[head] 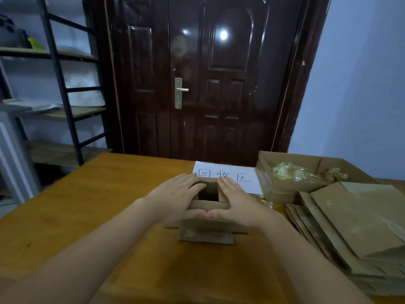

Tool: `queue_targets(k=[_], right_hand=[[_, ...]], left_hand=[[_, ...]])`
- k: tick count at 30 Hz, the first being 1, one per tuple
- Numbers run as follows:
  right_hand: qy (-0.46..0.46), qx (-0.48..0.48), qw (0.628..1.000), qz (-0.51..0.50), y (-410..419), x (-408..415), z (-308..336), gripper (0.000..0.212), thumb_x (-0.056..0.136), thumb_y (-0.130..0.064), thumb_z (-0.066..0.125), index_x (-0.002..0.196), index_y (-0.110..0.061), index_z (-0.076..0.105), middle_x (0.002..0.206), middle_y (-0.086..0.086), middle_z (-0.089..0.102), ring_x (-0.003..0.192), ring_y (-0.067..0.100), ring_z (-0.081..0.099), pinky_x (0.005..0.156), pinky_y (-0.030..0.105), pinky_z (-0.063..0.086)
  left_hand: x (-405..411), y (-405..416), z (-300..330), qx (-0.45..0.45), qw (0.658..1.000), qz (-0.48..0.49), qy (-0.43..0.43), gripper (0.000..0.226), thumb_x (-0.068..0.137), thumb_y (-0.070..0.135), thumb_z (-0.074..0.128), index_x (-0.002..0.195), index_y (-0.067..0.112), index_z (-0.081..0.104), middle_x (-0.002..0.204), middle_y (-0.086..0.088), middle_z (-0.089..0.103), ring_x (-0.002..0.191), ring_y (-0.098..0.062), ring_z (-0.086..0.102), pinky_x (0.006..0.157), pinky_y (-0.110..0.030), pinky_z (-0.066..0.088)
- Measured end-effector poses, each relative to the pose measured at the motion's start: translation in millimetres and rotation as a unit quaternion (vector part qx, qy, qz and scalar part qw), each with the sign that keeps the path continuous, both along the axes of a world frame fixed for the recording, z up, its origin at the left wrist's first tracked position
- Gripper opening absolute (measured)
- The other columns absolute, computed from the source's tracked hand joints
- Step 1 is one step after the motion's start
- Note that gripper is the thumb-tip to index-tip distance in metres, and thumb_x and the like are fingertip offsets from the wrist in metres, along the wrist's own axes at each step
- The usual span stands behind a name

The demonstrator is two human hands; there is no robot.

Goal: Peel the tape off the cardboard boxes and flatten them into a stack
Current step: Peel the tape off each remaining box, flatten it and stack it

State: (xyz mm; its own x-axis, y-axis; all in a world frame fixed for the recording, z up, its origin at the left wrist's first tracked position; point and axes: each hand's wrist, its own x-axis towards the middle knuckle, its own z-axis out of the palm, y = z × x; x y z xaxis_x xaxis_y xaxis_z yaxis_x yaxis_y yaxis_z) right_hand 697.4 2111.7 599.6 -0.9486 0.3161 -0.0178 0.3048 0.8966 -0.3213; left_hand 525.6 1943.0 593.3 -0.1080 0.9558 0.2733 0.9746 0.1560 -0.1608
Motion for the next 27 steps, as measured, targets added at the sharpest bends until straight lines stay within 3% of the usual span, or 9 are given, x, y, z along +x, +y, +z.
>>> queue_targets(k=[3,5,11,15,19,22,24,25,27], right_hand=[[0.006,-0.011,1.000,-0.002,0,1,-1,0.133,0.067,-0.097,0.048,0.163,-0.022,-0.005,0.170,-0.010,-0.010,0.154,0.006,-0.013,0.124,0.035,0.005],[0.007,-0.012,1.000,-0.002,-1,2,-1,0.131,0.069,-0.096,0.050,0.163,-0.023,-0.005,0.170,-0.010,-0.010,0.154,0.006,-0.014,0.124,0.035,0.005],[0.005,-0.010,1.000,-0.005,-3,3,0,0.130,0.069,-0.097,0.047,0.163,-0.026,-0.007,0.170,-0.012,-0.011,0.154,0.006,-0.015,0.125,0.040,0.007],[0.014,-0.020,1.000,-0.010,-2,3,-2,0.132,0.066,-0.099,0.048,0.163,-0.027,-0.005,0.170,-0.013,-0.010,0.154,0.004,-0.013,0.126,0.041,0.009],[0.021,-0.025,0.999,-0.010,-1,4,-4,0.129,0.067,-0.097,0.050,0.163,-0.029,-0.004,0.169,-0.016,-0.009,0.154,0.004,-0.012,0.125,0.040,0.010],[0.026,-0.030,0.999,-0.011,-1,3,-5,0.130,0.066,-0.098,0.051,0.163,-0.030,-0.003,0.169,-0.017,-0.007,0.154,0.003,-0.010,0.126,0.040,0.011],[0.028,-0.028,0.999,-0.013,-1,2,-6,0.130,0.065,-0.099,0.050,0.163,-0.031,-0.002,0.169,-0.018,-0.007,0.154,0.003,-0.009,0.127,0.041,0.014],[0.028,-0.027,0.999,-0.014,-1,1,-6,0.130,0.064,-0.099,0.049,0.162,-0.031,-0.002,0.168,-0.019,-0.006,0.154,0.004,-0.008,0.127,0.042,0.015],[0.030,-0.025,0.999,-0.011,1,1,-7,0.131,0.063,-0.101,0.047,0.163,-0.030,-0.001,0.168,-0.018,-0.005,0.154,0.005,-0.006,0.126,0.044,0.017]], left_hand=[[4,-2,2,-0.004,0.997,-0.074,0.038,0.074,0.101,0.077,0.018,0.145,0.027,0.051,0.153,0.004,0.050,0.148,-0.015,0.035,0.122,-0.029,0.005],[5,-2,3,-0.022,0.996,-0.078,0.033,0.071,0.102,0.075,0.016,0.138,0.029,0.056,0.146,0.005,0.057,0.145,-0.014,0.040,0.121,-0.029,0.009],[2,-1,15,-0.006,0.997,-0.061,0.052,0.075,0.096,0.083,0.018,0.128,0.032,0.063,0.132,0.011,0.064,0.130,-0.008,0.052,0.121,-0.028,0.010],[-8,-9,24,0.049,0.995,-0.038,0.081,0.056,0.099,0.067,0.027,0.118,0.034,0.069,0.121,0.014,0.068,0.119,-0.005,0.057,0.122,-0.027,0.011],[-19,-25,21,0.068,0.997,0.028,0.036,0.055,0.099,0.062,0.026,0.118,0.035,0.069,0.113,0.017,0.067,0.110,-0.004,0.059,0.122,-0.031,0.029],[-18,-33,9,0.094,0.992,0.066,-0.043,0.048,0.099,0.060,0.032,0.121,0.034,0.066,0.109,0.020,0.063,0.099,-0.002,0.058,0.092,-0.022,0.049],[-13,-26,10,0.107,0.988,0.085,-0.069,0.041,0.098,0.061,0.040,0.118,0.034,0.063,0.098,0.021,0.055,0.084,-0.002,0.055,0.068,-0.017,0.044],[-10,-19,13,0.101,0.988,0.093,-0.073,0.040,0.096,0.062,0.042,0.117,0.033,0.061,0.096,0.020,0.053,0.082,-0.003,0.053,0.065,-0.018,0.041],[-7,-5,17,0.084,0.988,0.109,-0.068,0.046,0.094,0.063,0.043,0.123,0.031,0.059,0.105,0.015,0.055,0.092,-0.006,0.053,0.073,-0.021,0.046]])
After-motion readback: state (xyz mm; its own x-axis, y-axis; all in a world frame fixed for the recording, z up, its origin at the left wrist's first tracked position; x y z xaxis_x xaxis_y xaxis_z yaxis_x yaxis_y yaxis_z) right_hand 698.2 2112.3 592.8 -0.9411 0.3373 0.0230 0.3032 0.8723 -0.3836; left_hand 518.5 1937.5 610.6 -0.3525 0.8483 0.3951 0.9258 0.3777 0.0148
